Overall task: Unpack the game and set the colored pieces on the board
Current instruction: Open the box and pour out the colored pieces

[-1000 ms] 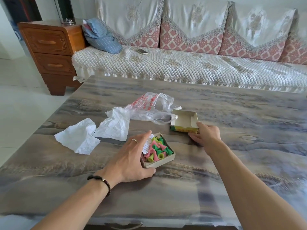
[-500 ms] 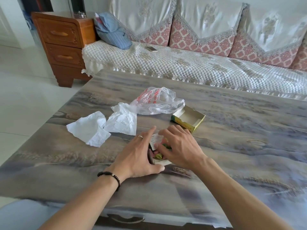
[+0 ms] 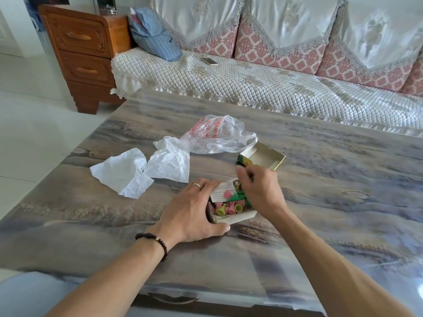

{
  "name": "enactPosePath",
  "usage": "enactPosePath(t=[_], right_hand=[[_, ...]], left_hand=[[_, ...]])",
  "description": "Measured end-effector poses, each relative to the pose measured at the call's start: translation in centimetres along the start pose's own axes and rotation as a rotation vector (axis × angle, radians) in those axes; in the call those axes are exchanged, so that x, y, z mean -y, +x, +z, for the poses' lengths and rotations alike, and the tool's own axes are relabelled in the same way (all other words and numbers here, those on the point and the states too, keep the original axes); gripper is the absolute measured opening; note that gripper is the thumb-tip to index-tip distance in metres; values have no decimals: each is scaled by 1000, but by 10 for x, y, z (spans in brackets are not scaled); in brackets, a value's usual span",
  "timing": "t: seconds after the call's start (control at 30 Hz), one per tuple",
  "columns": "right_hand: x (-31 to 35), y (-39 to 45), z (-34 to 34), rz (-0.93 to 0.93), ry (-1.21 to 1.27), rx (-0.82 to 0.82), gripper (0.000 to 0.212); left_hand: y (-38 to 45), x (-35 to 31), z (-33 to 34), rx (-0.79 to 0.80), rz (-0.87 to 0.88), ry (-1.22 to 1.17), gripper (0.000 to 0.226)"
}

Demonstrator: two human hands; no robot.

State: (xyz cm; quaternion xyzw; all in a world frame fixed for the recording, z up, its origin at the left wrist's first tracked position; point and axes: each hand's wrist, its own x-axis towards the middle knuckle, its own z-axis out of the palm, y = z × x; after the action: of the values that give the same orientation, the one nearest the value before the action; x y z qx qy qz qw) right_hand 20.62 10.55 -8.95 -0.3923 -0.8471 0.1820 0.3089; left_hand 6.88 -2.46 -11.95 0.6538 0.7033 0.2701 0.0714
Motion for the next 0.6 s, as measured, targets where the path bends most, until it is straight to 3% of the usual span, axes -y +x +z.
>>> enactPosePath(t=[0.1,0.2,0.33,0.53,0.6], right_hand=[[-22,12,-12,295,131,-166,50],[-52,11,-18,368,16,-199,47],[-67,0,-8,305,-283,-52,35],[-53,-4,-13,206,-202,-20,28],[-36,-11,-15,73,-207,-6,32]], left_hand=[[1,-2,0,9,16,43,95],[0,-4,2,17,18,76,101],[-1,-7,2,23,-18,91,112],[-2,-10,0,44,-34,61,126],[-4,-10,0,26,-9,69,123]])
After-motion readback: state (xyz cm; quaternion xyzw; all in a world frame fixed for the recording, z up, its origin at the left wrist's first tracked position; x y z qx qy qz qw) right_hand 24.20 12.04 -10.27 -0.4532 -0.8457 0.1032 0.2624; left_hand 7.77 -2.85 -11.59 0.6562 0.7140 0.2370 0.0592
